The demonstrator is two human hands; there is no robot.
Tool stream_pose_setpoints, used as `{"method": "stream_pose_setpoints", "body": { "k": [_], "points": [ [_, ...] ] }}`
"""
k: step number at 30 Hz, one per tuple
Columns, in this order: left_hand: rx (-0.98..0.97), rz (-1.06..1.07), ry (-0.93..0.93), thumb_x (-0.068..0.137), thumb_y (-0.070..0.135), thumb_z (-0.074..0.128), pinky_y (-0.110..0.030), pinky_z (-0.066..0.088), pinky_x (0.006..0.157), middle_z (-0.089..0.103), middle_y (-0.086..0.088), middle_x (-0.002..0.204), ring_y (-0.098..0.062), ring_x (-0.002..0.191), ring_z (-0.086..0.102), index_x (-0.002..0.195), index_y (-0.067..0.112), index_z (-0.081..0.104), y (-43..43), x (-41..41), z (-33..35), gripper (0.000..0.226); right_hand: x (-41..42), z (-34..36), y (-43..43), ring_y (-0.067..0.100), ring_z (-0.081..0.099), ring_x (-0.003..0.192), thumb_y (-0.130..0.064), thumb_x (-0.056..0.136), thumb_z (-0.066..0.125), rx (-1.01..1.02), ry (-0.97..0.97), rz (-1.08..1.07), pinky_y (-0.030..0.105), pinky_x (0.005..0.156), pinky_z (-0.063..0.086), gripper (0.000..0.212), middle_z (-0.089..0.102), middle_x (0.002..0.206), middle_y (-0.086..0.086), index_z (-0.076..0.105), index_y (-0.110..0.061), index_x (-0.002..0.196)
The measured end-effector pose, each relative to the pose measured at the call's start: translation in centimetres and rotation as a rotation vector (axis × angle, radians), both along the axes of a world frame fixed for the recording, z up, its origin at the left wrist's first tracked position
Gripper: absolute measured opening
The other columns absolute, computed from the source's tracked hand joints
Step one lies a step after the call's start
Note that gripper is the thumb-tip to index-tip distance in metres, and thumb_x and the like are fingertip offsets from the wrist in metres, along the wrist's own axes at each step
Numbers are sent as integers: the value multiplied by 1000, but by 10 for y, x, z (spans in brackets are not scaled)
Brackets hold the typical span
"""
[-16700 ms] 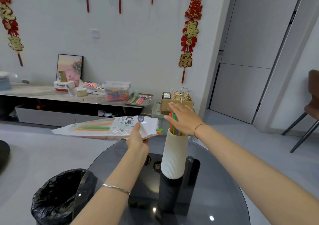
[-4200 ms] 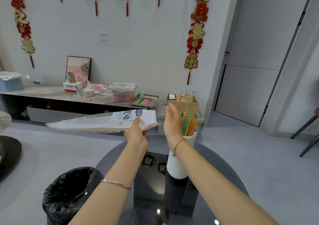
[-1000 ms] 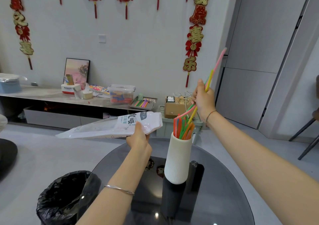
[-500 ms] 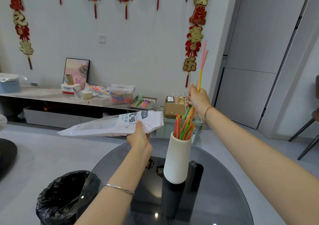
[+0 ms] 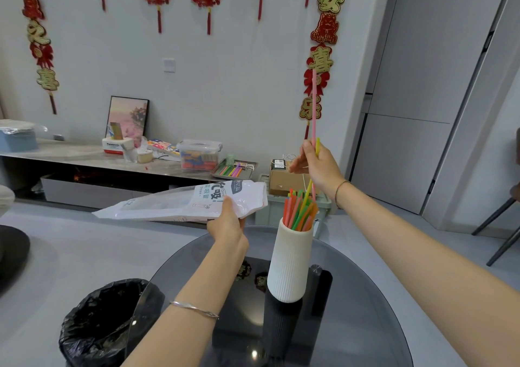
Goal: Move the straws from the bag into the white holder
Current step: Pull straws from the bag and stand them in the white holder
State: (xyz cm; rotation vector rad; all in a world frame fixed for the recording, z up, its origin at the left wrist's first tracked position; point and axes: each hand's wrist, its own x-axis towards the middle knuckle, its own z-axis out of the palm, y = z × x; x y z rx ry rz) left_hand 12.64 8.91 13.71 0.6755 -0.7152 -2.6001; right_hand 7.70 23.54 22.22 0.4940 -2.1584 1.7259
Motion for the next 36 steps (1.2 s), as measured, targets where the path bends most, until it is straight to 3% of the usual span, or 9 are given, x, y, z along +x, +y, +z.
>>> {"method": "stream_pose_setpoints", "body": {
  "k": [7, 13, 16, 21, 25, 29, 32, 34, 36],
  "points": [
    [4, 9, 16, 89, 10, 63, -28, 54, 72, 61, -10, 128, -18, 92, 60, 130, 5, 50, 2, 3, -3, 43, -1, -13, -1, 18, 65, 76, -24, 102, 28, -165, -60, 12, 29, 78, 53, 27, 64, 78, 6, 47, -13, 86],
    [15, 19, 13, 88, 11, 64, -20, 56, 55, 61, -7, 120, -18, 90, 60, 130, 4, 49, 1, 5, -1, 45, 0, -10, -1, 18, 63, 75, -23, 102, 30, -370, -10, 30, 29, 77, 52, 28, 62, 78, 6, 49, -16, 82],
    [13, 10, 13, 89, 10, 63, -26, 55, 67, 61, -10, 126, -18, 91, 60, 129, 4, 50, 3, 6, 0, 43, -1, -15, -2, 16, 63, 76, -24, 102, 30, -292, -42, 7, 28, 78, 50, 28, 62, 79, 5, 50, -16, 83],
    [20, 28, 9, 89, 10, 63, -19, 54, 53, 61, -10, 127, -19, 92, 60, 130, 5, 49, 2, 7, -1, 44, -4, -29, 6, 15, 63, 83, -19, 98, 42, -37, -99, -75, 34, 94, 48, 15, 66, 86, 4, 54, -10, 97],
    [17, 13, 2, 89, 10, 62, -21, 55, 60, 60, -10, 127, -19, 93, 60, 130, 4, 48, 1, 6, -2, 44, -3, -19, 8, 14, 66, 73, -15, 97, 45, -118, -5, -114, 28, 80, 55, 8, 65, 72, 0, 51, -11, 97],
    [14, -5, 6, 90, 9, 61, -29, 51, 82, 59, -11, 130, -25, 105, 62, 132, 4, 48, 5, 7, -1, 44, -3, -17, 4, 7, 67, 62, -14, 100, 33, -130, 0, -118, 19, 66, 56, 13, 65, 71, 3, 45, -9, 100],
    [13, -12, 6, 89, 9, 61, -29, 50, 83, 59, -11, 130, -21, 96, 60, 132, 4, 46, 5, 7, -1, 45, -3, -30, 5, 16, 68, 82, -13, 101, 30, -62, -137, -103, 25, 75, 54, 15, 70, 92, 13, 44, -9, 102],
    [12, -14, 6, 89, 9, 62, -29, 51, 82, 59, -10, 130, -19, 95, 59, 132, 4, 46, 4, 6, -2, 46, -4, -39, 9, 18, 61, 97, -12, 99, 35, 79, -192, -106, 21, 68, 48, 12, 69, 105, 10, 46, -10, 104],
    [13, -10, 7, 89, 10, 62, -29, 51, 83, 59, -10, 130, -19, 95, 59, 132, 4, 46, 2, 5, -3, 46, -4, -42, 13, 15, 57, 100, -12, 96, 44, 123, -160, -119, 15, 62, 42, 10, 70, 104, 3, 48, -12, 105]
  ]
}}
